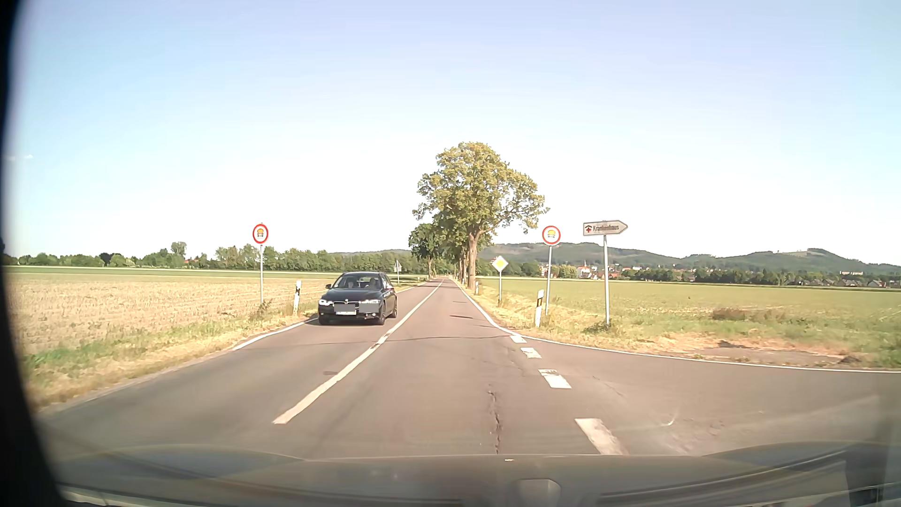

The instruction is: Follow the waypoints while adhering to traffic rules and regulations

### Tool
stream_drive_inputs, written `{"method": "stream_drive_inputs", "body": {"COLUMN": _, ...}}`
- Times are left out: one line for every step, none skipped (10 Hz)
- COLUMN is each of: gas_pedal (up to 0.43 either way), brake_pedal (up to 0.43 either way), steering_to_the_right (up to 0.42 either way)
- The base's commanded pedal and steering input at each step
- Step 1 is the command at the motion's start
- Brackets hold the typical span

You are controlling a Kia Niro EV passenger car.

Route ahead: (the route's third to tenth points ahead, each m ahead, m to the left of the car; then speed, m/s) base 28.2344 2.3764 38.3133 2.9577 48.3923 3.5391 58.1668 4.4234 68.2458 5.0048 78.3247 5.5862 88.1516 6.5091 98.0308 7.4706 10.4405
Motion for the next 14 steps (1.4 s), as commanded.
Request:
{"method": "stream_drive_inputs", "body": {"gas_pedal": 0.228, "brake_pedal": 0.006, "steering_to_the_right": -0.031}}
{"method": "stream_drive_inputs", "body": {"gas_pedal": 0.240, "brake_pedal": 0.006, "steering_to_the_right": -0.026}}
{"method": "stream_drive_inputs", "body": {"gas_pedal": 0.248, "brake_pedal": 0.006, "steering_to_the_right": -0.025}}
{"method": "stream_drive_inputs", "body": {"gas_pedal": 0.260, "brake_pedal": 0.006, "steering_to_the_right": -0.024}}
{"method": "stream_drive_inputs", "body": {"gas_pedal": 0.260, "brake_pedal": 0.006, "steering_to_the_right": -0.016}}
{"method": "stream_drive_inputs", "body": {"gas_pedal": 0.268, "brake_pedal": 0.006, "steering_to_the_right": -0.009}}
{"method": "stream_drive_inputs", "body": {"gas_pedal": 0.268, "brake_pedal": 0.006, "steering_to_the_right": -0.005}}
{"method": "stream_drive_inputs", "body": {"gas_pedal": 0.268, "brake_pedal": 0.006, "steering_to_the_right": -0.003}}
{"method": "stream_drive_inputs", "body": {"gas_pedal": 0.280, "brake_pedal": 0.006, "steering_to_the_right": -0.004}}
{"method": "stream_drive_inputs", "body": {"gas_pedal": 0.287, "brake_pedal": 0.006, "steering_to_the_right": -0.008}}
{"method": "stream_drive_inputs", "body": {"gas_pedal": 0.287, "brake_pedal": 0.006, "steering_to_the_right": -0.012}}
{"method": "stream_drive_inputs", "body": {"gas_pedal": 0.287, "brake_pedal": 0.006, "steering_to_the_right": -0.014}}
{"method": "stream_drive_inputs", "body": {"gas_pedal": 0.287, "brake_pedal": 0.006, "steering_to_the_right": -0.015}}
{"method": "stream_drive_inputs", "body": {"gas_pedal": 0.287, "brake_pedal": 0.006, "steering_to_the_right": -0.013}}
